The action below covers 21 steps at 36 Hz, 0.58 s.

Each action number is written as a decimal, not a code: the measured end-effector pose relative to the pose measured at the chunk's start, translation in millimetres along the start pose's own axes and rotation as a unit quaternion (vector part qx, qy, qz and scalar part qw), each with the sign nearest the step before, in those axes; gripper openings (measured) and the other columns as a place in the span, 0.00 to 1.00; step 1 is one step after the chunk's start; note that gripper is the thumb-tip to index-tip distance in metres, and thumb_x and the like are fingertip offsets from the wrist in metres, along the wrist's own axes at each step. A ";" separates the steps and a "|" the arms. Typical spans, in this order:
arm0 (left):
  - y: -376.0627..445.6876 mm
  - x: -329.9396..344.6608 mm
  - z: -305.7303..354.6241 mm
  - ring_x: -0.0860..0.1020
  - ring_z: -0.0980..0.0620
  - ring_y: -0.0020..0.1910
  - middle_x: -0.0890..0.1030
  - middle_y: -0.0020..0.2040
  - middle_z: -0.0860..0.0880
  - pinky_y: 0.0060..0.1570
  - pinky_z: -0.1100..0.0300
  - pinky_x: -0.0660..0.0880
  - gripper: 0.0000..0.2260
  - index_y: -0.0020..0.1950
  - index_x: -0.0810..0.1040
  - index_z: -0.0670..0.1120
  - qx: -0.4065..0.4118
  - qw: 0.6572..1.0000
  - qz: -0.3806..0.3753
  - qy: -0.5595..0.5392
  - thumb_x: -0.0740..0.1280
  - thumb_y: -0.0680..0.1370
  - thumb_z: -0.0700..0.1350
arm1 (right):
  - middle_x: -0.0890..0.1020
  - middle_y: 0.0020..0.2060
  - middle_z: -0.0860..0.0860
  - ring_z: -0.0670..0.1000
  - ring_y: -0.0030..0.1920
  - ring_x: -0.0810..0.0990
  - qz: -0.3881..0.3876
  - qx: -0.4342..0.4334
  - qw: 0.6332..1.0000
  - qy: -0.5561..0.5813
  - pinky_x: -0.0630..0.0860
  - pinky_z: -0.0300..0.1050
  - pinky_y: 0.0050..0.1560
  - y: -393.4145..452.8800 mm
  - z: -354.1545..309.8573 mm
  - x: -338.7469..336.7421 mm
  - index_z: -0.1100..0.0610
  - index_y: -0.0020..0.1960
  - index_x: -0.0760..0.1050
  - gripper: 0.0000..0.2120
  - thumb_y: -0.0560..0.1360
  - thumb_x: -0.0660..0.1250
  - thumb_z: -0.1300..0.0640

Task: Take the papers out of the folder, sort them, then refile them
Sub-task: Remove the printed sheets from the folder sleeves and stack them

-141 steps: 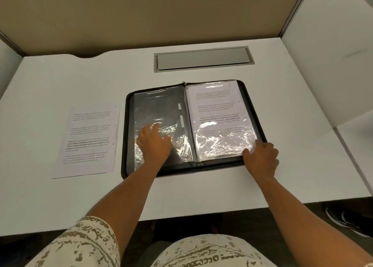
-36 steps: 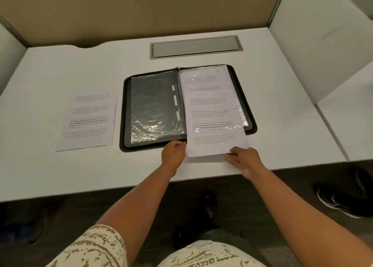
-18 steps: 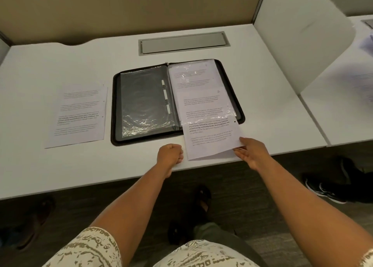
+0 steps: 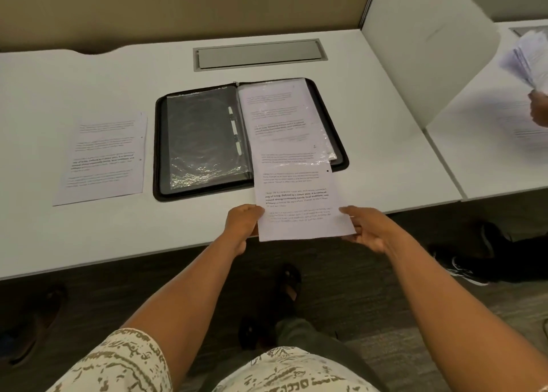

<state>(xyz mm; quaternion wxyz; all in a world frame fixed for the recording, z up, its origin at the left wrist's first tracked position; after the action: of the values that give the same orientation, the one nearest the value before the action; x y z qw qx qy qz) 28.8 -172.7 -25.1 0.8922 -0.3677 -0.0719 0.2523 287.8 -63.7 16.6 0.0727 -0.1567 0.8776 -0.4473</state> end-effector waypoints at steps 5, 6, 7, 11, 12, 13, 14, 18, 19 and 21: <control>-22.9 -6.4 -6.6 0.83 0.44 0.52 0.84 0.53 0.42 0.52 0.51 0.80 0.07 0.57 0.79 0.40 -0.023 0.998 -0.064 -0.017 0.66 0.79 0.39 | 0.83 0.57 0.59 0.59 0.58 0.82 0.012 -0.026 1.000 -0.008 0.78 0.57 0.62 3.1 -16.6 3.0 0.58 0.63 0.76 0.14 0.80 0.69 0.56; -28.0 -7.6 -7.3 0.83 0.44 0.52 0.84 0.53 0.42 0.51 0.52 0.80 0.08 0.57 0.79 0.40 -0.026 0.996 -0.078 -0.018 0.66 0.79 0.38 | 0.83 0.56 0.59 0.59 0.57 0.82 0.013 -0.029 0.999 -0.008 0.79 0.56 0.60 3.0 -17.6 4.4 0.59 0.63 0.76 0.13 0.79 0.69 0.57; -31.8 -8.9 -8.4 0.83 0.44 0.52 0.84 0.53 0.42 0.52 0.51 0.80 0.09 0.58 0.78 0.40 -0.029 0.995 -0.091 -0.017 0.66 0.79 0.38 | 0.83 0.56 0.59 0.59 0.57 0.82 0.016 -0.032 0.999 -0.014 0.80 0.55 0.57 2.5 -17.5 5.6 0.59 0.62 0.76 0.13 0.79 0.69 0.58; -38.8 -11.4 -14.5 0.82 0.42 0.54 0.83 0.56 0.41 0.56 0.48 0.79 0.12 0.62 0.77 0.43 -0.031 0.991 -0.127 -0.019 0.66 0.80 0.44 | 0.84 0.56 0.59 0.60 0.56 0.83 0.022 -0.045 0.998 -0.046 0.80 0.59 0.56 0.6 -8.4 8.7 0.62 0.62 0.78 0.11 0.79 0.67 0.64; -39.5 -11.3 -15.3 0.81 0.41 0.56 0.82 0.56 0.42 0.58 0.47 0.78 0.12 0.62 0.77 0.45 -0.030 0.992 -0.123 -0.028 0.66 0.80 0.47 | 0.85 0.56 0.59 0.60 0.56 0.83 0.020 -0.044 0.998 -0.050 0.81 0.59 0.55 -1.1 -5.2 9.6 0.62 0.61 0.78 0.10 0.79 0.67 0.65; -40.0 -11.5 -15.5 0.81 0.41 0.56 0.83 0.56 0.42 0.60 0.46 0.77 0.12 0.61 0.78 0.47 -0.027 0.992 -0.115 -0.039 0.66 0.80 0.50 | 0.85 0.55 0.58 0.60 0.56 0.83 0.016 -0.043 0.998 -0.052 0.81 0.59 0.55 -3.4 -2.4 10.4 0.61 0.60 0.78 0.10 0.80 0.67 0.65; -40.6 -11.7 -15.1 0.81 0.42 0.56 0.83 0.54 0.43 0.61 0.46 0.77 0.11 0.60 0.78 0.47 -0.022 0.993 -0.104 -0.048 0.66 0.81 0.51 | 0.85 0.55 0.58 0.60 0.56 0.84 0.011 -0.044 0.998 -0.052 0.81 0.58 0.54 -6.0 0.0 10.7 0.60 0.61 0.78 0.10 0.80 0.66 0.64; -41.8 -17.2 -14.9 0.82 0.44 0.53 0.84 0.52 0.44 0.58 0.49 0.77 0.11 0.60 0.79 0.44 -0.004 0.993 -0.089 -0.074 0.68 0.80 0.48 | 0.86 0.55 0.57 0.59 0.56 0.84 -0.005 -0.055 0.997 -0.048 0.83 0.56 0.51 -16.4 5.5 7.4 0.58 0.63 0.78 0.12 0.80 0.66 0.63; -42.6 -19.5 -14.7 0.83 0.45 0.53 0.84 0.52 0.43 0.55 0.50 0.78 0.11 0.60 0.79 0.43 0.000 0.993 -0.096 -0.073 0.68 0.80 0.46 | 0.85 0.55 0.57 0.59 0.56 0.84 -0.008 -0.059 0.997 -0.046 0.83 0.55 0.49 -19.5 5.4 6.8 0.58 0.63 0.77 0.13 0.79 0.66 0.62; -44.4 -24.3 -13.3 0.83 0.45 0.52 0.85 0.53 0.43 0.51 0.52 0.79 0.12 0.60 0.79 0.40 0.009 0.992 -0.107 -0.064 0.67 0.79 0.42 | 0.85 0.55 0.57 0.59 0.56 0.84 -0.016 -0.067 0.996 -0.049 0.83 0.53 0.47 -26.2 4.0 6.0 0.57 0.64 0.77 0.13 0.79 0.66 0.63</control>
<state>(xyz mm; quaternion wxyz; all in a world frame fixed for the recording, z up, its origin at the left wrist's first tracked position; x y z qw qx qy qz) 29.7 -219.8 -2.5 0.9109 -0.3329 -0.1656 0.1789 288.7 -83.2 35.5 0.0974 -0.1967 0.8985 -0.3802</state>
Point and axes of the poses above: each hand's wrist, its own y-axis towards the middle knuckle, its own x-axis out of the palm, z = x × y, the point moved 1 cm from there along y, towards the middle knuckle
